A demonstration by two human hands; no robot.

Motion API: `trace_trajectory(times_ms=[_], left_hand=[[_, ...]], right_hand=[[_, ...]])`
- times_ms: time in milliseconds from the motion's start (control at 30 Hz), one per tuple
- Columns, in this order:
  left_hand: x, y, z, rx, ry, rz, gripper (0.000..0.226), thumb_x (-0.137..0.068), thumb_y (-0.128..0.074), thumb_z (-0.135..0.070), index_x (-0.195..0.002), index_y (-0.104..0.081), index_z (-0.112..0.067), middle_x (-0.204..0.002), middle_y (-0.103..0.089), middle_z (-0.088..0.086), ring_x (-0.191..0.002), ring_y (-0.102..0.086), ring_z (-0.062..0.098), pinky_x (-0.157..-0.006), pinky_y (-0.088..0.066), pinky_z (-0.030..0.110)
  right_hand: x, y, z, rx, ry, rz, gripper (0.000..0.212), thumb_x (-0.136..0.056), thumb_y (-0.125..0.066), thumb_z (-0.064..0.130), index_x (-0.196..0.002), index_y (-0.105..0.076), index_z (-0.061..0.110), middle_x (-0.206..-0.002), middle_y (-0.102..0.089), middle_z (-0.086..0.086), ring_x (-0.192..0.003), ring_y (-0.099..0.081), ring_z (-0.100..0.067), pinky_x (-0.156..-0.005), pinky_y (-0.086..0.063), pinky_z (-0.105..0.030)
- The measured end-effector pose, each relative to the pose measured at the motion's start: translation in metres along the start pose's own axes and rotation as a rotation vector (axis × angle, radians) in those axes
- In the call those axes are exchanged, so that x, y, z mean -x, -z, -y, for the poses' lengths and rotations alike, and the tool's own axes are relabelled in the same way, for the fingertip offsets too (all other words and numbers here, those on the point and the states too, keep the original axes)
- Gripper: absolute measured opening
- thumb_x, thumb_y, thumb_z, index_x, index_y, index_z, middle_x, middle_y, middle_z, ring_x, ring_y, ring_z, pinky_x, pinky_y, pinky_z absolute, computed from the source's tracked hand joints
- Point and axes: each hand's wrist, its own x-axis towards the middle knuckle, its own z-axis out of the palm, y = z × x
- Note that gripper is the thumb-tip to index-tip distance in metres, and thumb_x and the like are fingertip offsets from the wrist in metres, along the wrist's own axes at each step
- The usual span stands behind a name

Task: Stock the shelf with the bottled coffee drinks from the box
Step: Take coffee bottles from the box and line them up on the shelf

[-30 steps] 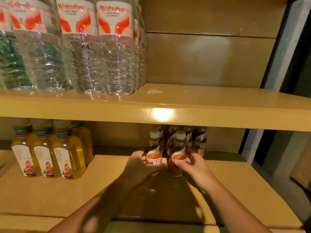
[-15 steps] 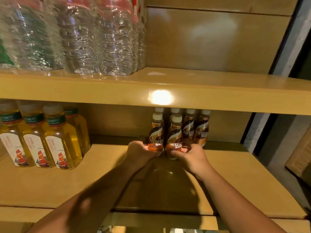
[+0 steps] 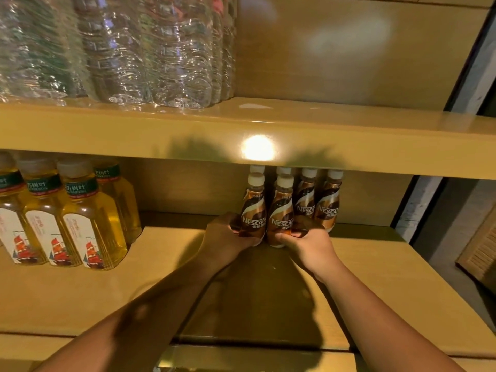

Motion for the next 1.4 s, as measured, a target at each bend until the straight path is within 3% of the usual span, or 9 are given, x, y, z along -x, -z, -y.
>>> trace_trajectory(times_ms=[167, 300, 433, 533, 633, 833, 1033, 1267, 1400], left_hand=[[-0.001, 0.004, 0.001, -0.039, -0.011, 0.014, 0.065, -0.064, -0.093, -0.043, -0.121, -0.064, -0.029, -0.112, -0.068, -0.013, -0.100, -0.063, 0.003, -0.082, -0.052, 0.025], [0.005, 0.012, 0.005, -0.167, -0.007, 0.027, 0.067, -0.060, -0.092, -0.052, -0.115, -0.063, -0.027, -0.102, -0.066, -0.012, -0.091, -0.062, 0.004, -0.068, -0.047, 0.019], [0.036, 0.041, 0.001, -0.602, -0.299, 0.095, 0.076, -0.069, -0.085, -0.055, -0.129, -0.062, -0.014, -0.117, -0.068, 0.002, -0.100, -0.064, 0.013, -0.079, -0.049, 0.016], [0.074, 0.069, -0.007, -0.790, -0.501, 0.099, 0.101, -0.074, -0.065, -0.071, -0.149, -0.042, -0.008, -0.144, -0.054, 0.011, -0.131, -0.053, 0.028, -0.107, -0.044, 0.039], [0.119, 0.094, -0.021, -0.906, -0.333, 0.180, 0.109, -0.076, -0.047, -0.087, -0.159, -0.020, -0.021, -0.165, -0.022, 0.004, -0.151, -0.021, 0.026, -0.123, -0.018, 0.045], [0.196, 0.140, -0.011, -1.109, -0.251, 0.261, 0.106, -0.081, -0.027, -0.090, -0.160, 0.008, -0.027, -0.169, 0.011, 0.007, -0.154, 0.010, 0.032, -0.124, 0.007, 0.054], [0.265, 0.180, -0.003, -1.112, -0.401, 0.271, 0.103, -0.085, -0.031, -0.084, -0.159, 0.011, -0.027, -0.168, 0.014, 0.009, -0.154, 0.014, 0.033, -0.122, 0.006, 0.058], [0.372, 0.255, 0.028, -1.071, -0.366, 0.211, 0.096, -0.088, -0.027, -0.082, -0.160, 0.007, -0.029, -0.169, 0.012, 0.005, -0.154, 0.016, 0.029, -0.120, 0.015, 0.050], [0.444, 0.316, 0.062, -1.072, -0.165, 0.194, 0.099, -0.085, -0.033, -0.081, -0.159, 0.008, -0.031, -0.168, 0.014, 0.001, -0.154, 0.017, 0.026, -0.123, 0.011, 0.052]], right_hand=[[0.000, 0.001, 0.001, 0.105, 0.063, 0.018, 0.020, -0.080, -0.084, 0.036, -0.083, -0.073, 0.019, -0.081, -0.074, 0.000, -0.080, -0.069, -0.017, -0.074, -0.057, -0.036], [0.015, 0.007, 0.006, 0.373, 0.093, 0.052, 0.043, -0.075, -0.078, 0.060, -0.085, -0.060, 0.022, -0.078, -0.064, 0.001, -0.071, -0.060, -0.016, -0.059, -0.047, -0.029], [0.051, 0.017, 0.016, 0.775, 0.277, 0.080, 0.097, -0.064, -0.040, 0.096, -0.130, -0.049, 0.026, -0.127, -0.056, 0.004, -0.117, -0.054, -0.016, -0.100, -0.049, -0.036], [0.080, 0.021, 0.025, 0.914, 0.409, 0.046, 0.088, -0.085, -0.043, 0.080, -0.152, -0.029, 0.025, -0.154, -0.040, 0.000, -0.142, -0.036, -0.020, -0.119, -0.031, -0.039], [0.119, 0.020, 0.036, 0.998, 0.451, 0.058, 0.089, -0.089, -0.042, 0.074, -0.158, -0.018, 0.023, -0.166, -0.021, -0.004, -0.153, -0.017, -0.024, -0.124, -0.014, -0.040], [0.214, -0.004, 0.050, 1.156, 0.405, 0.104, 0.092, -0.091, -0.027, 0.077, -0.160, 0.000, 0.024, -0.169, 0.006, -0.007, -0.156, 0.006, -0.027, -0.126, -0.003, -0.050], [0.314, -0.038, 0.061, 1.166, 0.438, 0.052, 0.089, -0.090, -0.021, 0.076, -0.161, 0.000, 0.025, -0.169, 0.004, -0.008, -0.155, 0.005, -0.028, -0.125, 0.002, -0.047], [0.410, -0.100, 0.081, 1.129, 0.500, 0.128, 0.088, -0.092, -0.018, 0.077, -0.161, 0.000, 0.026, -0.169, 0.008, -0.006, -0.155, 0.010, -0.026, -0.125, 0.005, -0.045], [0.454, -0.164, 0.094, 1.061, 0.697, 0.168, 0.089, -0.090, -0.015, 0.079, -0.157, -0.032, 0.022, -0.165, -0.024, -0.010, -0.153, -0.022, -0.030, -0.120, -0.012, -0.047]])
